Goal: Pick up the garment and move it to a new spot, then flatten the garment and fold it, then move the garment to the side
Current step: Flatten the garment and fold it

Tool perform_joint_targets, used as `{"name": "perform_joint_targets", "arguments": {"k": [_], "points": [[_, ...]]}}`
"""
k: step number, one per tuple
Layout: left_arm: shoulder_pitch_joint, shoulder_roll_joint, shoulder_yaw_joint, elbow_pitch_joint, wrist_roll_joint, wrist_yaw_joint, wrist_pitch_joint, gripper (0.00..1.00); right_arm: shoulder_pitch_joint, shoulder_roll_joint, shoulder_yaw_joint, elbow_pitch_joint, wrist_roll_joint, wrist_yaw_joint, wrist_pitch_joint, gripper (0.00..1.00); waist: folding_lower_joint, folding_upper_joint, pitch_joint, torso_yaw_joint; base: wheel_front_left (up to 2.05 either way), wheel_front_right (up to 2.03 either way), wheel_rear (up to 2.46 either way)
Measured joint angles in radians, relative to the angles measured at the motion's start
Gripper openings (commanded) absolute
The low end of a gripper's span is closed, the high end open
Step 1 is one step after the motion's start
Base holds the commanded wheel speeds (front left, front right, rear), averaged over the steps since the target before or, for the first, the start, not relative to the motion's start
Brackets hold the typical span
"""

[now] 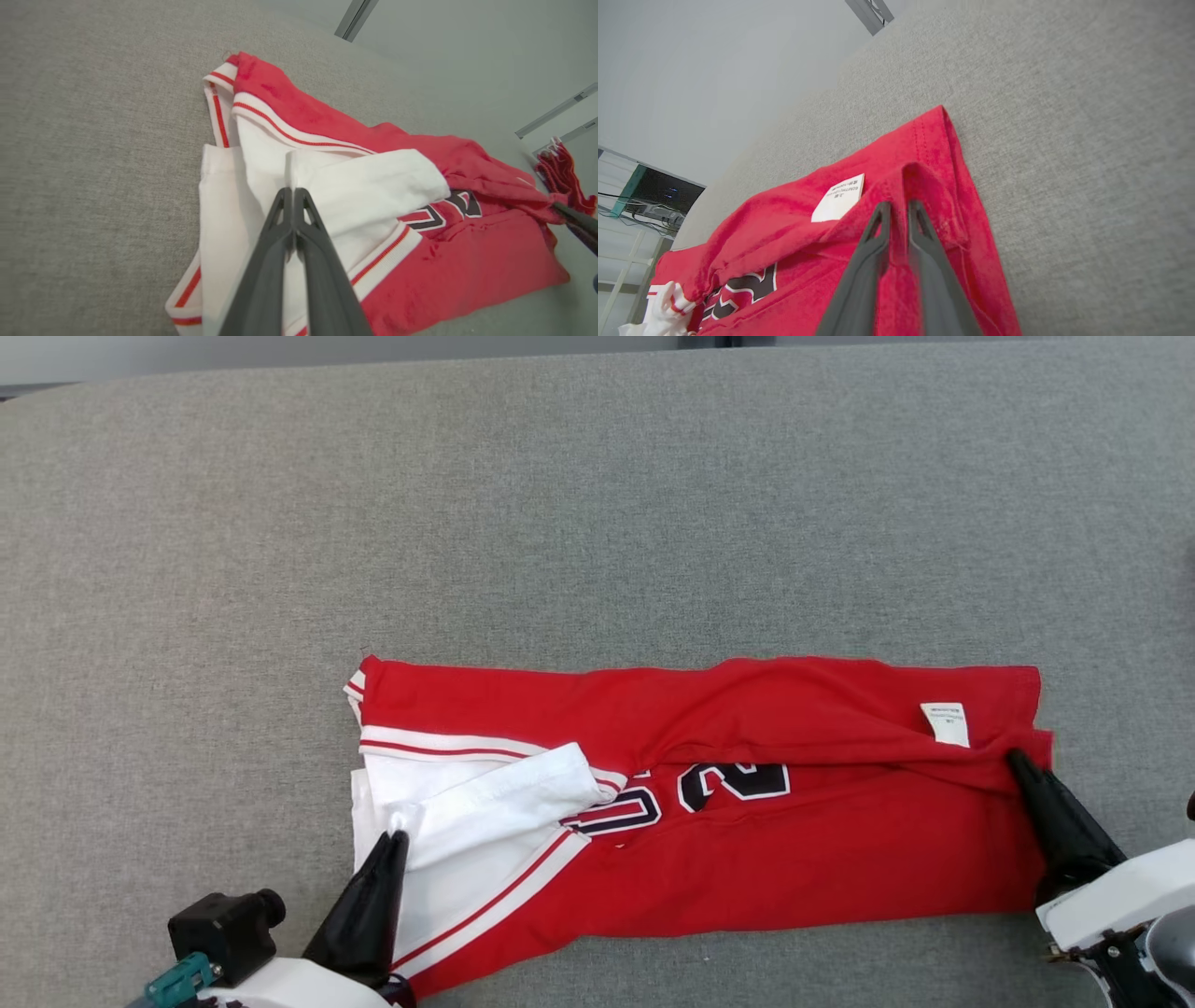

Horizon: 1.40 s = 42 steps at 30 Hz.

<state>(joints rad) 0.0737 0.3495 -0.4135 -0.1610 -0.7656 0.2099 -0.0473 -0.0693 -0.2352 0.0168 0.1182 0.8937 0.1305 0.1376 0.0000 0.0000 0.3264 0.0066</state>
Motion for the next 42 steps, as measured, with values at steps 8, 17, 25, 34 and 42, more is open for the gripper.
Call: {"name": "perform_joint_targets", "arguments": {"k": [8,17,25,34,42], "points": [[-0.032,-0.057,0.019,0.111,0.094,0.021,-0.175,1.00,0.052,-0.004,0.006,-0.045,-0.278,0.000,-0.235,1.00,0.0000,0.0000,-0.053,-0.006,0.00,0.00,0.00],[-0.086,-0.105,0.158,0.092,0.248,0.039,-0.214,1.00,0.054,0.087,-0.074,-0.139,-0.551,0.000,-0.332,1.00,0.0000,0.0000,-0.124,-0.019,0.00,0.00,0.00],[-0.077,-0.131,0.224,0.123,0.354,0.010,-0.214,1.00,0.089,0.116,-0.064,-0.145,-0.640,0.000,-0.322,1.00,0.0000,0.0000,-0.184,-0.012,0.00,0.00,0.00],[-0.037,-0.141,0.238,0.206,0.395,-0.033,-0.214,1.00,0.120,0.137,-0.057,-0.124,-0.655,0.000,-0.311,1.00,0.0000,0.0000,-0.205,-0.013,0.00,0.00,0.00],[-0.040,-0.152,0.261,0.223,0.415,-0.059,-0.214,1.00,0.120,0.140,-0.068,-0.111,-0.655,0.000,-0.311,1.00,0.0000,0.0000,-0.205,-0.004,0.00,0.00,0.00]]}}
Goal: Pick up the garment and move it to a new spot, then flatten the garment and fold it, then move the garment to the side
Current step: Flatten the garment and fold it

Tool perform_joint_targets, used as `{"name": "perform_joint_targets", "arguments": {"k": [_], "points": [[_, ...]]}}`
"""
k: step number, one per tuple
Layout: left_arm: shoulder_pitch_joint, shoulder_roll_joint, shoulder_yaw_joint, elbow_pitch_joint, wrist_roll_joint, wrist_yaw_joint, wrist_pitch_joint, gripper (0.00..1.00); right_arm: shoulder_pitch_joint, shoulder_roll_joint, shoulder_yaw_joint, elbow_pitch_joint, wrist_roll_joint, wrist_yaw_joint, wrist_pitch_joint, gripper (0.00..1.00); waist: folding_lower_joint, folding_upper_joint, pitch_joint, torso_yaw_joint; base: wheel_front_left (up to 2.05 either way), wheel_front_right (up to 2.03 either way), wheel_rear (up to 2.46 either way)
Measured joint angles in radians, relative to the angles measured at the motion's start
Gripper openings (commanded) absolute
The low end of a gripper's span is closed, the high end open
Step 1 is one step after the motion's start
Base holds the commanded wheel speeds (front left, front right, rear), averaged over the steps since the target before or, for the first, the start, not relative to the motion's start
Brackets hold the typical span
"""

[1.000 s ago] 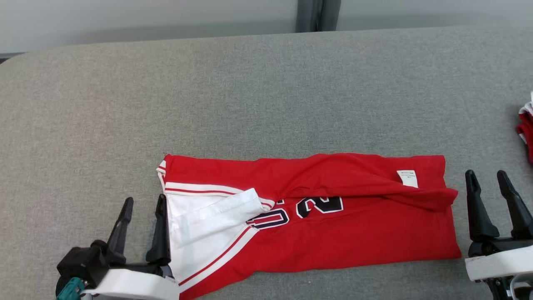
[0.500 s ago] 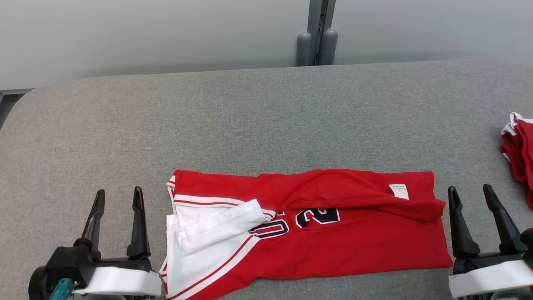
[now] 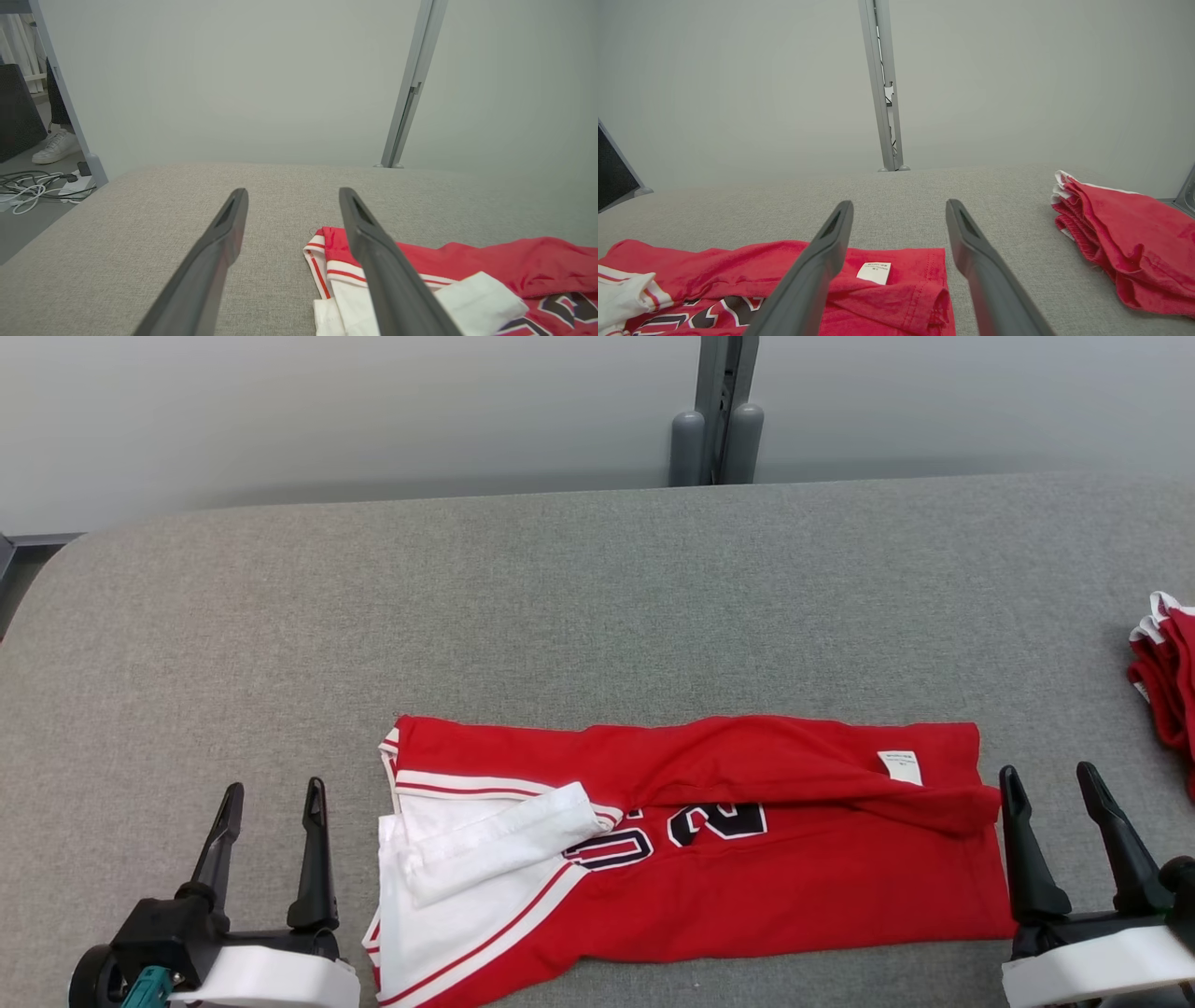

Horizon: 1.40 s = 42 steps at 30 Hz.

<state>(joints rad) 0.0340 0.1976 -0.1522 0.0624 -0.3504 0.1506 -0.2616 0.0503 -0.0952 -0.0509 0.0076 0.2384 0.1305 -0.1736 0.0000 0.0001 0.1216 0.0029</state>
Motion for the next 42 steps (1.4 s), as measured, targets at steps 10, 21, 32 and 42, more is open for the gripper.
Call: {"name": "perform_joint_targets", "arguments": {"k": [10,21,32,42], "points": [[-0.024,-0.018,0.016,0.010,0.019,-0.026,0.000,1.00,-0.023,-0.008,-0.036,0.043,0.003,0.000,-0.002,1.00,0.0000,0.0000,0.015,0.013,0.00,0.00,0.00],[-0.100,-0.047,0.006,0.022,0.055,-0.065,0.000,1.00,-0.170,-0.036,-0.075,0.311,0.060,0.000,0.053,1.00,0.0000,0.0000,0.085,0.056,0.00,0.00,0.00],[-0.124,-0.072,0.021,0.030,0.077,-0.090,0.000,1.00,-0.155,-0.015,-0.001,0.447,0.159,0.000,0.106,1.00,0.0000,0.0000,0.118,0.053,0.00,0.00,0.00],[-0.125,-0.080,0.036,0.041,0.094,-0.105,0.000,1.00,-0.187,-0.028,0.085,0.527,0.216,0.001,0.088,0.00,0.0000,0.0000,0.107,0.032,0.00,0.00,0.00]]}}
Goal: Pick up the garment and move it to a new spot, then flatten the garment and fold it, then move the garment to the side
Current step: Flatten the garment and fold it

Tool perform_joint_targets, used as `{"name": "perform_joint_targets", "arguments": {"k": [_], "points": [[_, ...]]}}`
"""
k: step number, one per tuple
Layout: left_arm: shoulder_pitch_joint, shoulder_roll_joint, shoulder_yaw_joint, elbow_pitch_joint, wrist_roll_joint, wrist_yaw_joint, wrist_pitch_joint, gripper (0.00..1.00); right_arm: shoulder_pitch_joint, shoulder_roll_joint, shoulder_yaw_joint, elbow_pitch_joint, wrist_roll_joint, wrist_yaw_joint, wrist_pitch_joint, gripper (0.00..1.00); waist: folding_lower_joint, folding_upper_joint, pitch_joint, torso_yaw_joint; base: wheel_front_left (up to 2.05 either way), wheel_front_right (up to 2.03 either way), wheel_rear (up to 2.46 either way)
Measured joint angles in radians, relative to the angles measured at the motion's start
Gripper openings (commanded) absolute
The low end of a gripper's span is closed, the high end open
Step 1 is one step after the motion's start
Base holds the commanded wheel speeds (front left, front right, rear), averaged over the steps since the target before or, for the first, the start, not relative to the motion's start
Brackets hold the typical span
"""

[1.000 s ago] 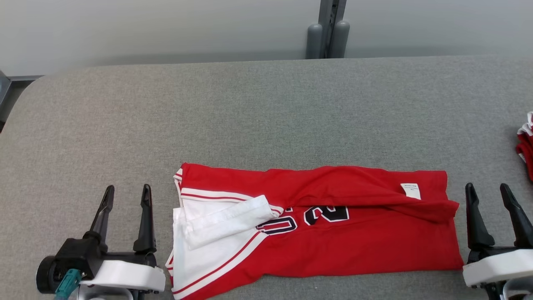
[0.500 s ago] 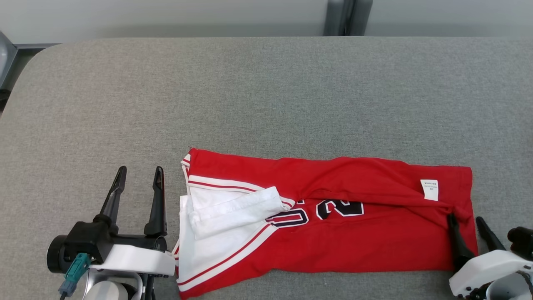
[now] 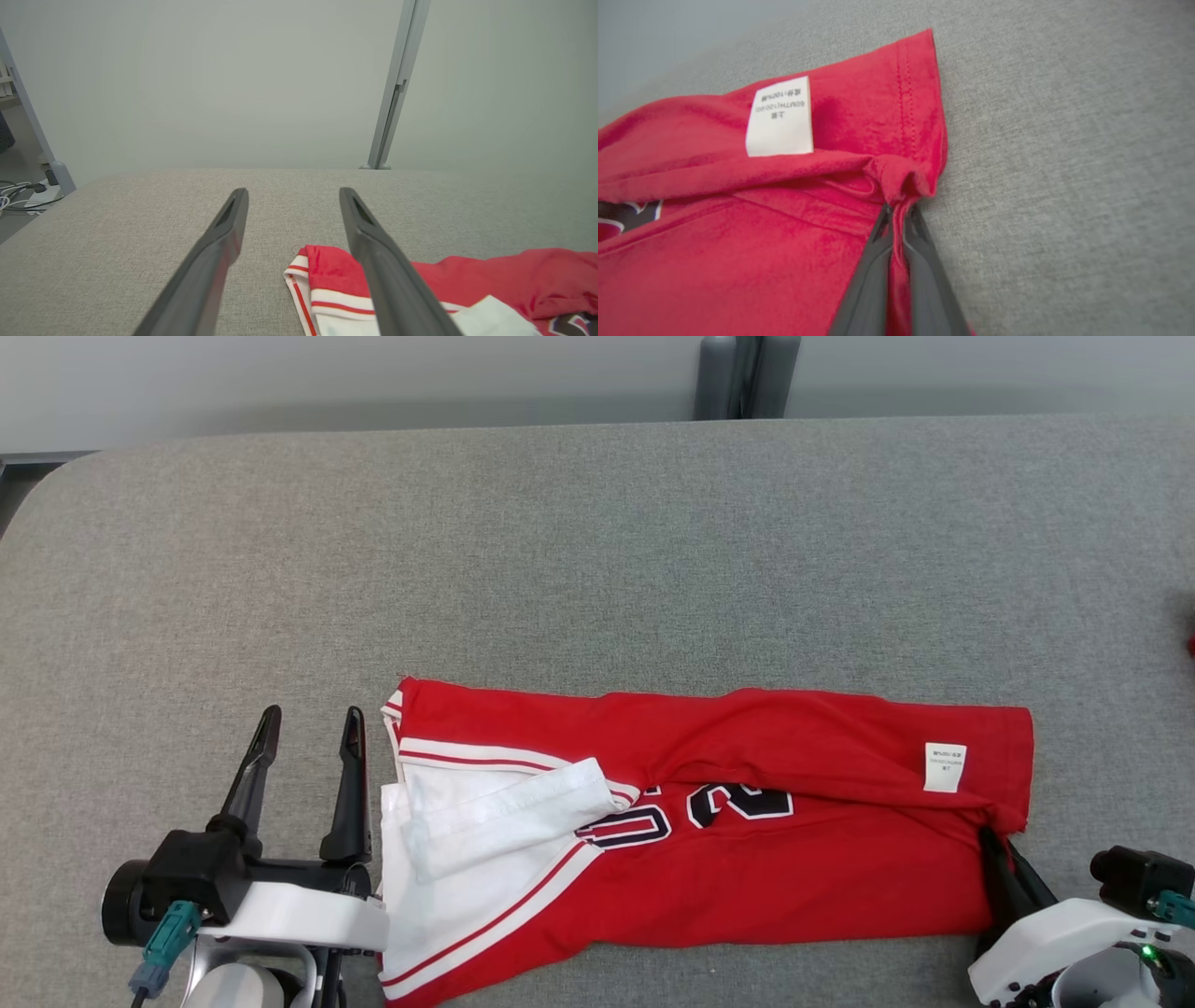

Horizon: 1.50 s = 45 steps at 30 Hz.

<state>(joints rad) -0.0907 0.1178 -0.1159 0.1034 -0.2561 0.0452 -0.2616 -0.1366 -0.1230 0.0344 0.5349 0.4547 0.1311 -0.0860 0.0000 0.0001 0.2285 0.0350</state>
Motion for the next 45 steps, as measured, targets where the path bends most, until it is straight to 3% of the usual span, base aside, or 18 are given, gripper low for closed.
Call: {"name": "perform_joint_targets", "arguments": {"k": [7,15,22,29,33,38,45], "points": [[0.002,-0.007,0.013,0.000,0.002,0.000,0.000,1.00,-0.005,-0.043,0.000,0.007,0.028,0.005,-0.045,0.00,0.0000,-0.0001,-0.005,-0.003,0.00,0.00,0.00],[0.010,-0.016,0.021,-0.005,0.007,-0.003,0.000,1.00,0.019,-0.156,-0.092,0.002,0.038,0.000,-0.073,0.00,0.0000,0.0000,-0.021,-0.012,0.00,0.00,0.00],[0.022,-0.019,0.025,-0.005,0.010,-0.008,0.000,1.00,0.025,-0.159,-0.053,-0.130,0.007,0.000,-0.057,0.00,0.0000,0.0000,-0.033,-0.019,0.00,0.00,0.00],[0.026,-0.024,0.027,-0.001,0.011,-0.010,0.000,1.00,0.019,-0.074,0.130,-0.436,-0.054,0.000,0.085,0.00,0.0000,0.0000,-0.047,-0.019,0.00,0.00,0.00],[0.026,-0.027,0.021,0.006,0.012,-0.015,0.000,1.00,-0.009,-0.004,0.276,-0.521,-0.059,0.000,0.163,0.00,0.0000,0.0000,-0.054,-0.007,0.00,0.00,0.00],[0.024,-0.030,0.012,0.011,0.013,-0.019,0.000,1.00,-0.051,0.055,0.441,-0.487,-0.003,0.000,0.176,0.00,0.0000,0.0000,-0.058,0.019,0.00,0.00,0.00],[0.013,-0.039,-0.007,0.024,0.017,-0.028,0.000,1.00,-0.162,0.074,0.607,-0.315,0.126,-0.001,0.078,0.00,0.0000,0.0000,-0.048,0.064,0.00,0.00,0.00]]}}
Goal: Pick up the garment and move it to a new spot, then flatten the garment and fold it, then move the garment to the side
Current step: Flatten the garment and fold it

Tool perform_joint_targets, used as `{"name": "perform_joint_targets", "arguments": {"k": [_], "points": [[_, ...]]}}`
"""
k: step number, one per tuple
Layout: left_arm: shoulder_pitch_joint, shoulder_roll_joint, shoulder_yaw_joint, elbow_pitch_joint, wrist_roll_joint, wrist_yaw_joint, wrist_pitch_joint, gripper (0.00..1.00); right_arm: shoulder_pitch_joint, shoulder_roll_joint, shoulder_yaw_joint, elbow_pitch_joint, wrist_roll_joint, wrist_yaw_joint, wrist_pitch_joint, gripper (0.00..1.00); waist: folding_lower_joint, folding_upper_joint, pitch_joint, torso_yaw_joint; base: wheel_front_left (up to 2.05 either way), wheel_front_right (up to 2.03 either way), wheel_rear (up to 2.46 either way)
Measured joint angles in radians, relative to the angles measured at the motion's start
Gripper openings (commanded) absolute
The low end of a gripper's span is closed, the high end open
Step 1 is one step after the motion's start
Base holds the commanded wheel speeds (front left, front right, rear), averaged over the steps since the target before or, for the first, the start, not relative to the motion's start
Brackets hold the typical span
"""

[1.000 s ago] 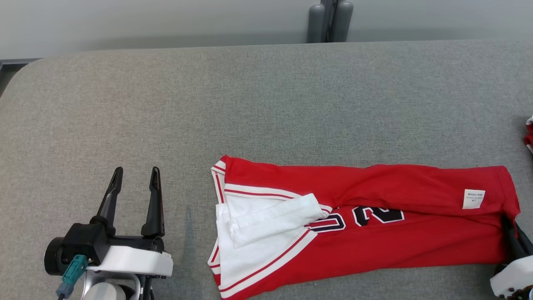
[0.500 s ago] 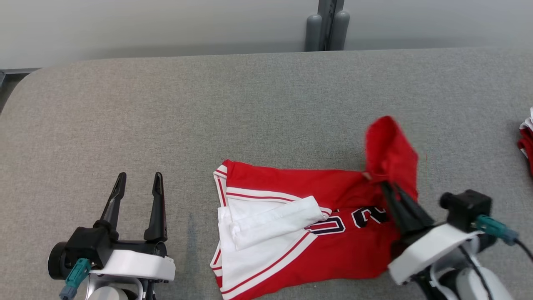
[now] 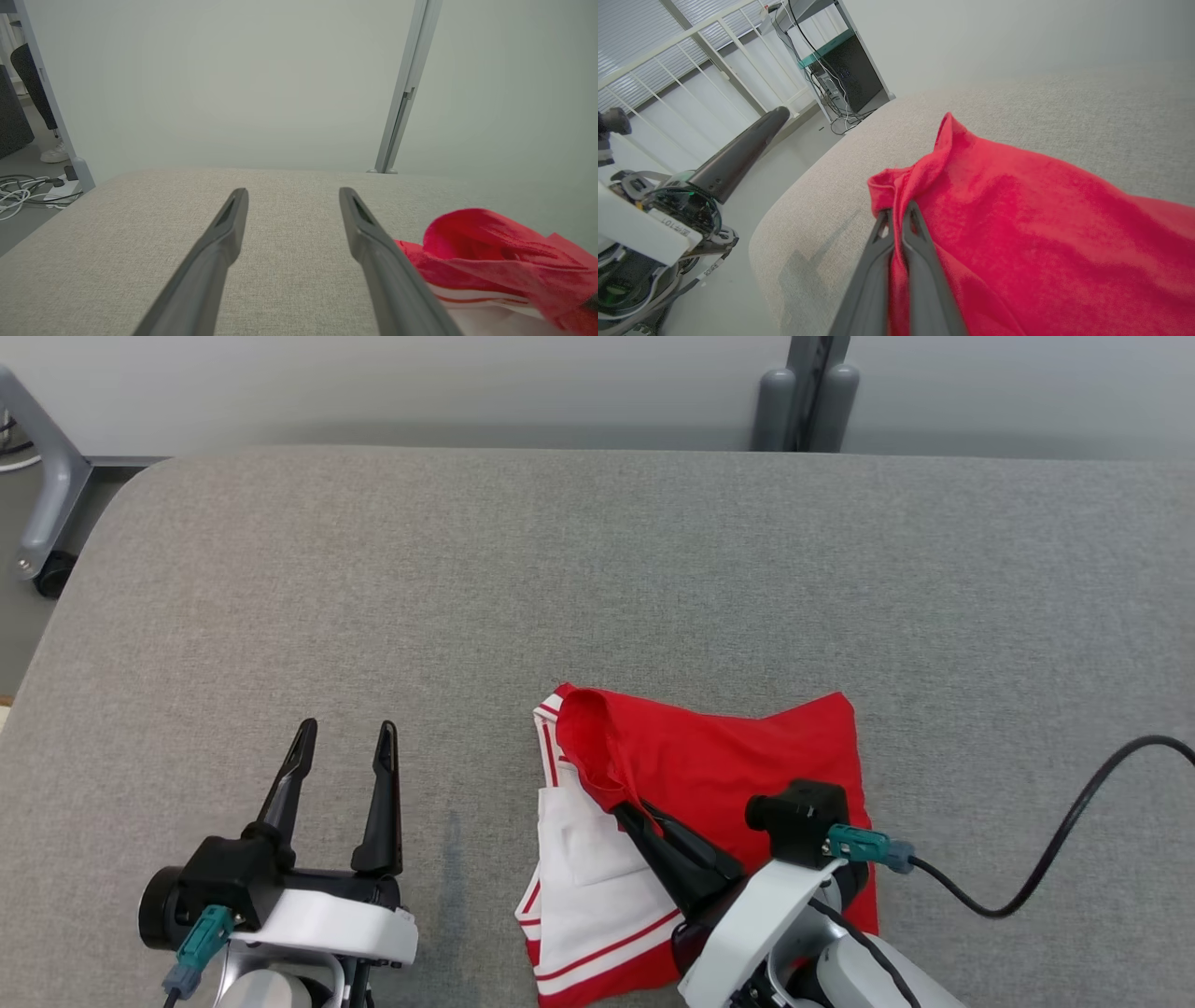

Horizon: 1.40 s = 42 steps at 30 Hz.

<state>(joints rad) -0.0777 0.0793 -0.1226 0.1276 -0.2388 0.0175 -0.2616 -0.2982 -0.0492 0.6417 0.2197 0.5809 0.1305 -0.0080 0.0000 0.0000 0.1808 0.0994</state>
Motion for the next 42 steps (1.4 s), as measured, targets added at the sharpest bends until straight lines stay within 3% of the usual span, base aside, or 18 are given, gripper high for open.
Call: {"name": "perform_joint_targets", "arguments": {"k": [7,10,19,25,33,42], "points": [[-0.014,-0.006,-0.005,0.007,0.000,-0.007,0.000,1.00,-0.089,0.000,0.099,0.171,0.090,0.000,-0.089,0.00,0.0000,0.0000,0.021,0.034,0.00,0.00,0.00],[-0.014,-0.007,-0.001,0.009,0.000,-0.007,0.000,1.00,-0.123,-0.001,0.138,0.194,0.116,0.000,-0.136,1.00,0.0000,0.0000,0.027,0.033,0.00,0.00,0.00],[-0.014,-0.009,0.010,0.015,0.009,-0.009,0.000,1.00,-0.193,0.002,0.143,0.173,0.129,0.000,-0.238,1.00,0.0000,0.0000,0.025,0.005,0.00,0.00,0.00],[-0.011,-0.010,0.023,0.015,0.010,-0.009,0.000,1.00,-0.181,-0.009,-0.066,0.131,-0.032,0.000,-0.251,1.00,0.0000,0.0000,0.012,-0.016,0.00,0.00,0.00],[0.015,-0.002,0.053,0.012,0.008,0.001,0.000,1.00,0.011,-0.073,-0.394,0.017,-0.229,0.000,-0.254,1.00,0.0000,0.0000,-0.023,-0.040,0.00,0.00,0.00],[0.058,0.021,0.073,-0.009,-0.001,0.010,0.013,1.00,0.194,-0.084,-0.589,-0.115,-0.303,0.000,-0.184,1.00,0.0000,0.0000,-0.085,-0.057,0.00,0.00,0.00]]}}
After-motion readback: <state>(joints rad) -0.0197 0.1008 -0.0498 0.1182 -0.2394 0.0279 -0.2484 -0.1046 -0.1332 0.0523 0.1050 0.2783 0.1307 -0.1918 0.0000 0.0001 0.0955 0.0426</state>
